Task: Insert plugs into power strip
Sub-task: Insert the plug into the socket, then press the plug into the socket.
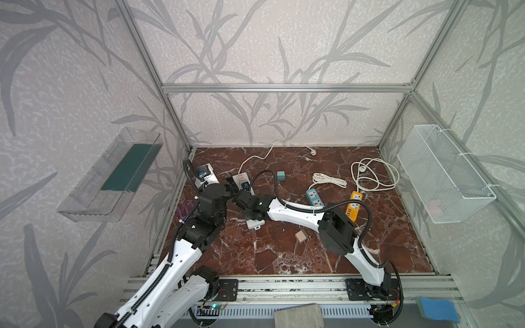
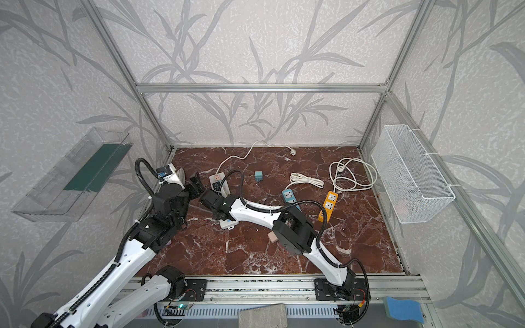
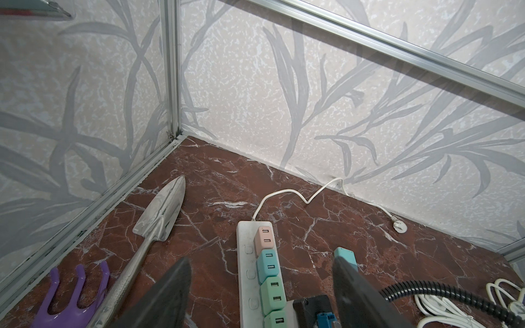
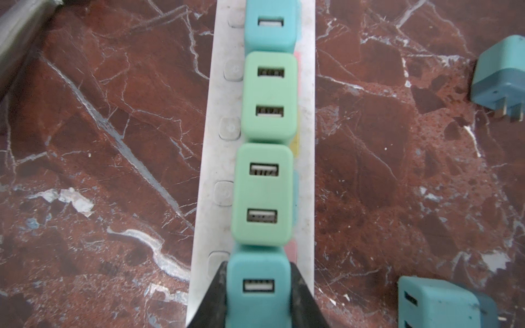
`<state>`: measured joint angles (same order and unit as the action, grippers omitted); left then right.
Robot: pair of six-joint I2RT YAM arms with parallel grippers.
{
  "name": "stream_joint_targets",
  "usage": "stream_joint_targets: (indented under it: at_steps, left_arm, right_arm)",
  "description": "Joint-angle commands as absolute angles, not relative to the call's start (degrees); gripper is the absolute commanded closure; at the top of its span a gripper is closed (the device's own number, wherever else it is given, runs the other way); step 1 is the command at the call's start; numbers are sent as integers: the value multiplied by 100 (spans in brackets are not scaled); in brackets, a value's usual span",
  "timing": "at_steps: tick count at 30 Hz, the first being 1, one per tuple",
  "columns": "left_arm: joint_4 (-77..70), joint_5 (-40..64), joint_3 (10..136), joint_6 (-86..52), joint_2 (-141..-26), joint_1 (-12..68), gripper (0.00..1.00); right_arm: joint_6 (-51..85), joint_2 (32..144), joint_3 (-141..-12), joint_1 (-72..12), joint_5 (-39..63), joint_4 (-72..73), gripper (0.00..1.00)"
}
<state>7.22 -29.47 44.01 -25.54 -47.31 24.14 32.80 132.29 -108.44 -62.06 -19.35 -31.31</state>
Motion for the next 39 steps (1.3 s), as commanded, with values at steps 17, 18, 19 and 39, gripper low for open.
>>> stream_joint_targets:
  at_steps: [17, 18, 19, 39]
  left_arm:
    - [109, -2828, 4142, -2380, -4405, 2395, 9]
    - [83, -2784, 4139, -2375, -4425, 2399, 9]
    - [56, -2739, 4126, -2381, -4440, 2398, 8]
    - [-213, -2605, 3979, -2405, -4456, 2398, 6]
  right_arm:
    - [2666, 11716, -9685, -6135, -912, -3027, 37]
    - [2597, 11571, -9502, -6130, -899, -2809, 37]
    - [2467, 11452, -9375, -6132, -849, -2598, 36]
    - [1627, 11931, -10037, -5822, -1292, -2454, 37]
